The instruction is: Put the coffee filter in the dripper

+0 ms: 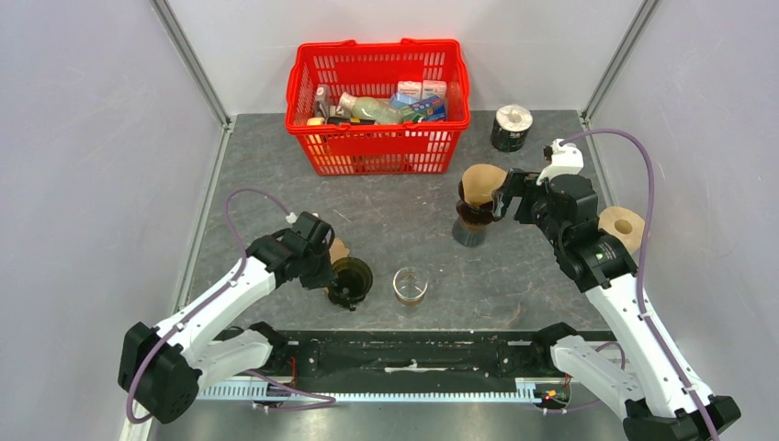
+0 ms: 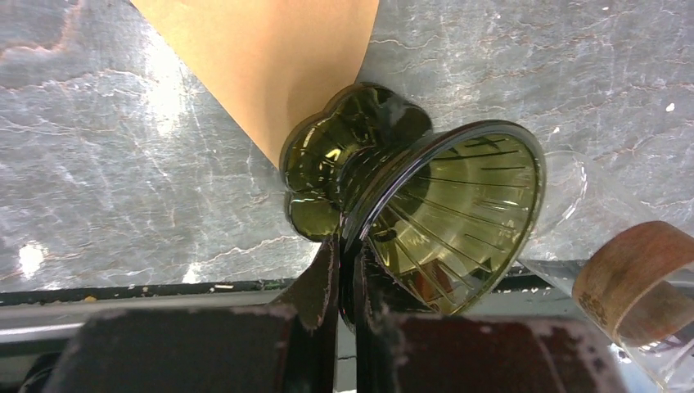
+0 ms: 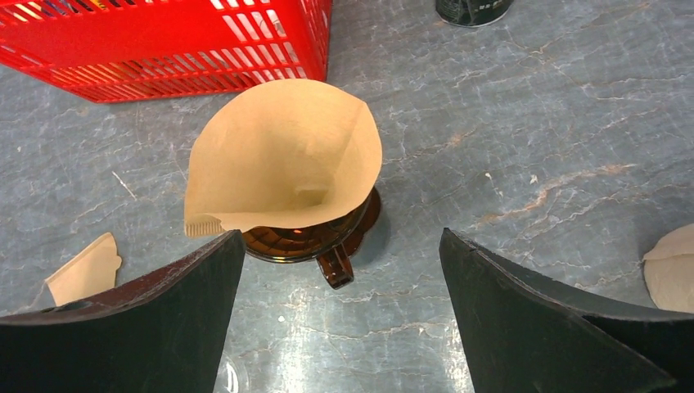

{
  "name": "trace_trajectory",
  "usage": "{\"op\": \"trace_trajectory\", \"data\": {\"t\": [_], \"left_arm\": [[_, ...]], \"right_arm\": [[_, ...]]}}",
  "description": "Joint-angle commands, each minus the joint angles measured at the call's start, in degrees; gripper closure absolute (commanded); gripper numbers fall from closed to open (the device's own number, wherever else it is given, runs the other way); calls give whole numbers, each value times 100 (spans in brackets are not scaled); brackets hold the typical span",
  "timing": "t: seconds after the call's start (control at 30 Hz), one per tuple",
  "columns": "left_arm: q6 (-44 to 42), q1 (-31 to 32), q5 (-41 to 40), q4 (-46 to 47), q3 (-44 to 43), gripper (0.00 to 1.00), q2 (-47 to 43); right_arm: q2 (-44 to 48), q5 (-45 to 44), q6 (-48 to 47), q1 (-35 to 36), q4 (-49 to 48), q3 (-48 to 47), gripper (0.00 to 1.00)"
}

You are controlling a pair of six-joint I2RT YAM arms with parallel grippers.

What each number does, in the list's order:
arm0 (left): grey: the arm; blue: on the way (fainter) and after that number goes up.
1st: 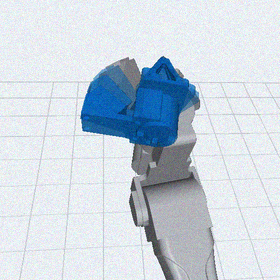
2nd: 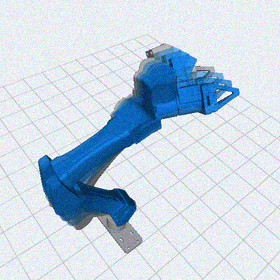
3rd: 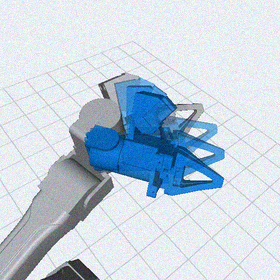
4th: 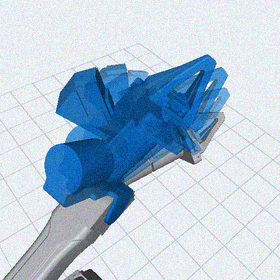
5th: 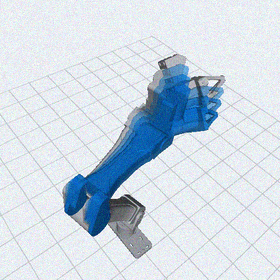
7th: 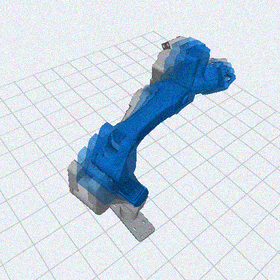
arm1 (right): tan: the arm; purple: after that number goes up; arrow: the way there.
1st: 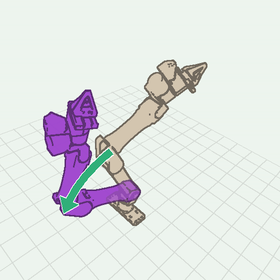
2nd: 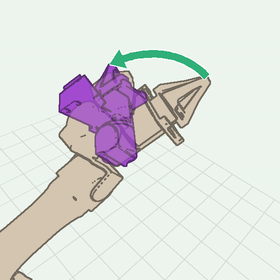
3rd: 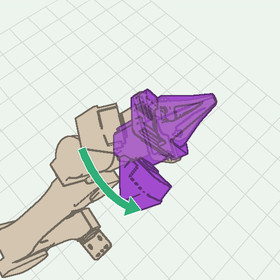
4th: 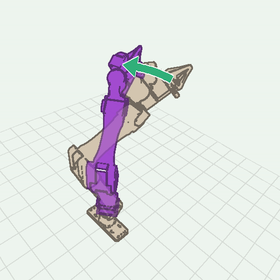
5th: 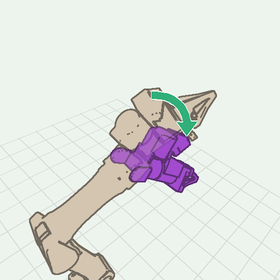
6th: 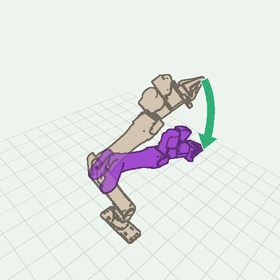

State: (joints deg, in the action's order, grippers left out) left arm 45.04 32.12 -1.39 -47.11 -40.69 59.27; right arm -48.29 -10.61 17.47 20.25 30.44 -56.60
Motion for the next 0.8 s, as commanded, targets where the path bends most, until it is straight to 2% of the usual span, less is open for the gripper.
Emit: {"op": "trace_trajectory", "data": {"t": [0.0,0.17,0.3,0.43,0.53,0.67,0.77], "left_arm": [[-433,25,-196,-347,-753,98,-215],[-778,22,92,-691,-1758,98,-394],[-1100,23,1042,-723,-2431,98,-245],[-1393,77,2161,-817,-3021,98,115],[-1466,153,2710,-830,-3278,98,315],[-1452,441,3108,-830,-3380,98,606],[-1454,776,2855,-1023,-3527,98,860]], "right_arm": [[81,-395,-11,16,-177,57,3],[273,-1176,121,13,-181,198,3],[503,-1662,151,17,-295,409,3],[570,-1691,131,14,-365,448,3],[522,-1676,116,18,-357,448,3],[452,-1679,100,12,-337,439,3],[418,-1679,93,16,-301,422,3]]}}
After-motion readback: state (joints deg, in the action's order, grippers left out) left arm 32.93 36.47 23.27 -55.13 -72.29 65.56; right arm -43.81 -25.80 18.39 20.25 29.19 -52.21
